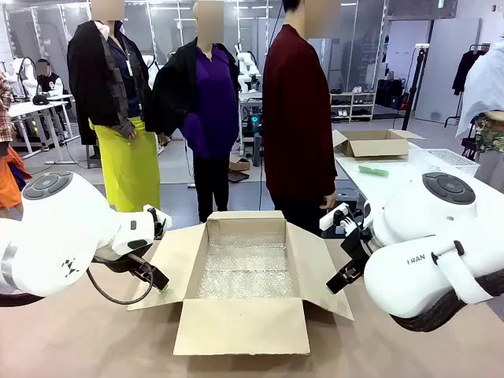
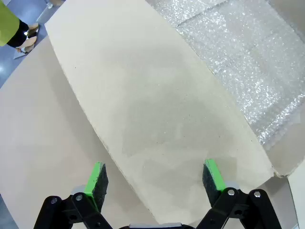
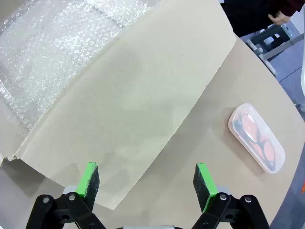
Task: Pack the glasses set securely to prepare it for shipping.
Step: Place the Glasses case inside the Package Box.
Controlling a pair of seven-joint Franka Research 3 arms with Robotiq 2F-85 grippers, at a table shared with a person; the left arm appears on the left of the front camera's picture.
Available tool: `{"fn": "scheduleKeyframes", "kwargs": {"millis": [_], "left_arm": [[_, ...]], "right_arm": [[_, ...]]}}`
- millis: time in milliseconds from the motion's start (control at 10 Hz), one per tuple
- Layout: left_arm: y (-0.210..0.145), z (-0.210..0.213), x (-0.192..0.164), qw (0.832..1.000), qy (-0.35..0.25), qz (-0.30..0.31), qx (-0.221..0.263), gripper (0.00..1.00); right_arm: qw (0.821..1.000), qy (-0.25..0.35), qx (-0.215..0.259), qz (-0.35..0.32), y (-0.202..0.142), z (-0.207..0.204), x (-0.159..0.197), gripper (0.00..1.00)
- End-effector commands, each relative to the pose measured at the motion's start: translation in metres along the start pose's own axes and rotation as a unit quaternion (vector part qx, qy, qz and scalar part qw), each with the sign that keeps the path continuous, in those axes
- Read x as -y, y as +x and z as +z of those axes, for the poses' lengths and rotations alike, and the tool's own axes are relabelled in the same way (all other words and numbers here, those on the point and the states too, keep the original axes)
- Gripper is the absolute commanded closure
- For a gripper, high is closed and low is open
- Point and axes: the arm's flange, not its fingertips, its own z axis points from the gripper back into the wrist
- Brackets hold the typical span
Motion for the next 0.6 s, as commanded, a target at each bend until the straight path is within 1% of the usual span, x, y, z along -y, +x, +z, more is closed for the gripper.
{"fn": "scheduleKeyframes", "kwargs": {"millis": [0,500], "left_arm": [[0.0001,0.0000,0.0002,1.000,0.000,0.000,0.000,0.00],[0.0001,0.0000,0.0002,1.000,0.000,0.000,0.000,0.00]], "right_arm": [[1.000,0.000,0.000,0.000,0.0000,0.0000,0.0000,0.00],[1.000,0.000,0.000,0.000,0.0000,0.0000,0.0000,0.00]]}}
